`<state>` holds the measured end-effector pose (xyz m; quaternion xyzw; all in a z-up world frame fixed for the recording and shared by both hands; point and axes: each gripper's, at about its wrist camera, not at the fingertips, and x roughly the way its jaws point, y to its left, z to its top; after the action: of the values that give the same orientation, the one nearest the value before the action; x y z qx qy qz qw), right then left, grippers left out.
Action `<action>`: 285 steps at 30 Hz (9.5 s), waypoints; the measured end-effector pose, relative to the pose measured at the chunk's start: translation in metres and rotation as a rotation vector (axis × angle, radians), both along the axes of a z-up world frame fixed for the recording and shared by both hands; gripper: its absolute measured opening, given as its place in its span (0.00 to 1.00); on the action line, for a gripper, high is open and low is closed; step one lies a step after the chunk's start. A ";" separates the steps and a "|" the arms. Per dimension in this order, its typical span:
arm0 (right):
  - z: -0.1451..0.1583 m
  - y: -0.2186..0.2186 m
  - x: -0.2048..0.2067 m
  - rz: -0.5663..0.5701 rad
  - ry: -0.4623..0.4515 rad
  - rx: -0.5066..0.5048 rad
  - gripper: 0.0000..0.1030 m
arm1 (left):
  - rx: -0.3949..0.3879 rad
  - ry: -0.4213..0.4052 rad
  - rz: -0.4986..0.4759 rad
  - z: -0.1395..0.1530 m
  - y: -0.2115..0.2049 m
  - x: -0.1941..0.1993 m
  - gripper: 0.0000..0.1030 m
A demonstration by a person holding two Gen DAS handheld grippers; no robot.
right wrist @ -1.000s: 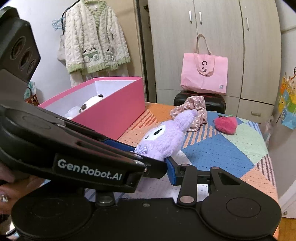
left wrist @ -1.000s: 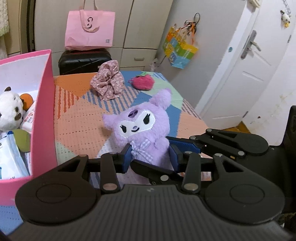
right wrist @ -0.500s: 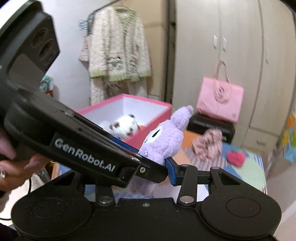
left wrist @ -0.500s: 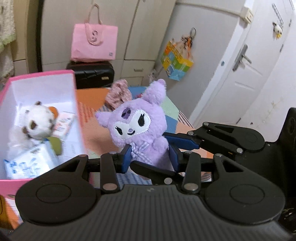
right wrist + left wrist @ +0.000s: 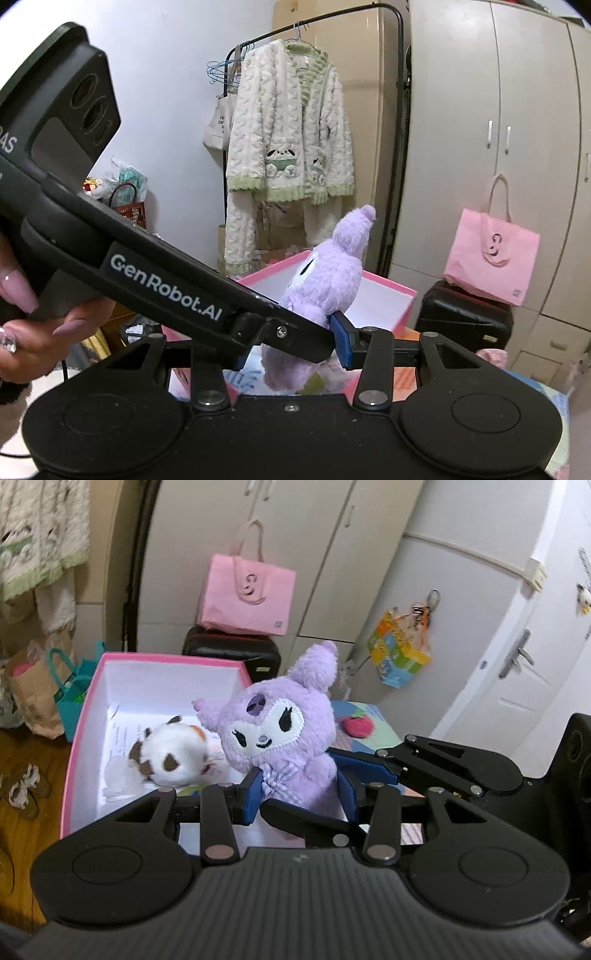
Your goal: Organize soft objects
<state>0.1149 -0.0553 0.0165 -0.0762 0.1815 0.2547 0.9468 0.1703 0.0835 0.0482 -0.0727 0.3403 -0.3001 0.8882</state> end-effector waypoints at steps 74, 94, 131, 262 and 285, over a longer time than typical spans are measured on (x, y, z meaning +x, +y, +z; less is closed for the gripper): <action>-0.016 -0.224 -0.014 -0.287 0.058 0.003 0.59 | 0.091 -0.156 -0.143 -0.008 -0.145 -0.015 0.63; -0.073 -0.275 0.095 -0.166 0.050 -0.023 0.63 | 0.175 -0.205 0.107 -0.095 -0.216 0.068 0.67; -0.149 -0.285 0.187 -0.149 0.194 -0.021 0.57 | 0.334 -0.161 0.264 -0.162 -0.265 0.149 0.39; -0.042 0.000 0.117 -0.063 0.099 -0.140 0.63 | 0.177 -0.119 0.291 -0.071 0.051 0.037 0.52; -0.011 -0.073 0.013 -0.101 0.072 0.120 0.72 | 0.153 -0.188 0.184 -0.029 0.018 -0.046 0.95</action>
<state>0.1281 -0.1281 0.0059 -0.0010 0.2035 0.2194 0.9542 0.1239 0.1018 0.0187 -0.0072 0.2693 -0.1960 0.9429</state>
